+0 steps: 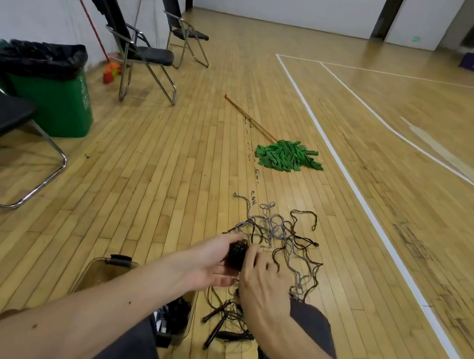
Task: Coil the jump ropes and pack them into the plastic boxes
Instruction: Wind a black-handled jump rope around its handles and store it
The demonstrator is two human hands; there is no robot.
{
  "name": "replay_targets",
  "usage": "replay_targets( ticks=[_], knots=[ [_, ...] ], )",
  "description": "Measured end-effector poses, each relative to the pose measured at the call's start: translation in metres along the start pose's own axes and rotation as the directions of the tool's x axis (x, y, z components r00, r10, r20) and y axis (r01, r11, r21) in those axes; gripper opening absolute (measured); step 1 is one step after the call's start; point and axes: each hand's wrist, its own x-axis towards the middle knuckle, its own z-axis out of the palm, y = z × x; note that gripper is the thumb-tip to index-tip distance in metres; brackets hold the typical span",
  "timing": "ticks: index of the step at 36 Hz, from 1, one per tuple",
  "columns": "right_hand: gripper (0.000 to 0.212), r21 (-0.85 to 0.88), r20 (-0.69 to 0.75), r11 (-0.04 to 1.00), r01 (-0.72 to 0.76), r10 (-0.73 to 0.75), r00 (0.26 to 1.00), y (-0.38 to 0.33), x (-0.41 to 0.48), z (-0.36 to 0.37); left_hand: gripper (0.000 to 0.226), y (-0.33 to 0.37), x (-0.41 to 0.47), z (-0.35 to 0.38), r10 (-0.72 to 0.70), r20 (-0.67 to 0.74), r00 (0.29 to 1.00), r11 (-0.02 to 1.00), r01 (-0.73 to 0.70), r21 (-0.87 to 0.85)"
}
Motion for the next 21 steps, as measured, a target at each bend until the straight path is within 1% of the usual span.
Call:
replay_targets(
  ticks=[3, 5, 9, 10, 11, 12, 13, 14, 16, 17, 19, 21],
  knots=[
    [0.084, 0.043, -0.009, 0.998, 0.036, -0.036, 0.999, -0.017, -0.003, 0.000, 0.034, -0.002, 0.006, -0.003, -0.004, -0.053, 0.999, 1.000, 0.002, -0.024],
    [0.088, 0.058, -0.041, 0.994, 0.090, -0.088, 0.995, -0.025, -0.001, 0.001, 0.041, -0.004, 0.013, -0.010, -0.007, -0.091, 0.996, 0.999, 0.002, -0.052],
    [0.095, 0.134, -0.041, 0.966, 0.223, -0.219, 0.975, -0.043, 0.004, 0.009, 0.053, -0.005, 0.026, -0.036, -0.014, -0.174, 0.985, 0.994, -0.006, -0.114],
    [0.099, 0.186, -0.007, 0.947, 0.262, -0.265, 0.964, -0.050, 0.006, 0.009, 0.055, -0.006, 0.031, -0.047, -0.018, -0.192, 0.981, 0.990, -0.009, -0.140],
    [0.101, 0.277, 0.020, 0.912, 0.303, -0.321, 0.947, -0.055, 0.007, 0.009, 0.057, -0.008, 0.035, -0.057, -0.023, -0.207, 0.978, 0.987, -0.010, -0.158],
    [0.098, 0.383, 0.032, 0.861, 0.335, -0.375, 0.926, -0.061, 0.010, 0.008, 0.057, -0.011, 0.040, -0.068, -0.041, -0.228, 0.973, 0.983, -0.002, -0.185],
    [0.090, 0.492, 0.048, 0.795, 0.354, -0.430, 0.901, -0.066, 0.014, 0.009, 0.054, -0.015, 0.042, -0.079, -0.055, -0.243, 0.968, 0.978, 0.003, -0.209],
    [0.081, 0.588, 0.071, 0.738, 0.332, -0.456, 0.887, -0.070, 0.019, 0.010, 0.050, -0.020, 0.045, -0.090, -0.067, -0.251, 0.966, 0.971, 0.005, -0.237],
    [0.064, 0.751, 0.174, 0.638, 0.167, -0.436, 0.883, -0.084, 0.033, 0.021, 0.041, -0.030, 0.053, -0.115, -0.088, -0.264, 0.960, 0.949, 0.001, -0.314],
    [0.057, 0.800, 0.218, 0.595, 0.072, -0.400, 0.890, -0.087, 0.039, 0.025, 0.039, -0.033, 0.055, -0.122, -0.094, -0.262, 0.961, 0.943, 0.001, -0.334],
    [0.048, 0.851, 0.297, 0.522, -0.059, -0.385, 0.874, -0.108, 0.054, 0.043, 0.039, -0.044, 0.069, -0.146, -0.118, -0.288, 0.950, 0.931, 0.005, -0.366],
    [0.043, 0.852, 0.349, 0.513, -0.105, -0.408, 0.844, -0.130, 0.067, 0.060, 0.037, -0.054, 0.084, -0.170, -0.130, -0.340, 0.931, 0.930, -0.004, -0.366]
  ],
)
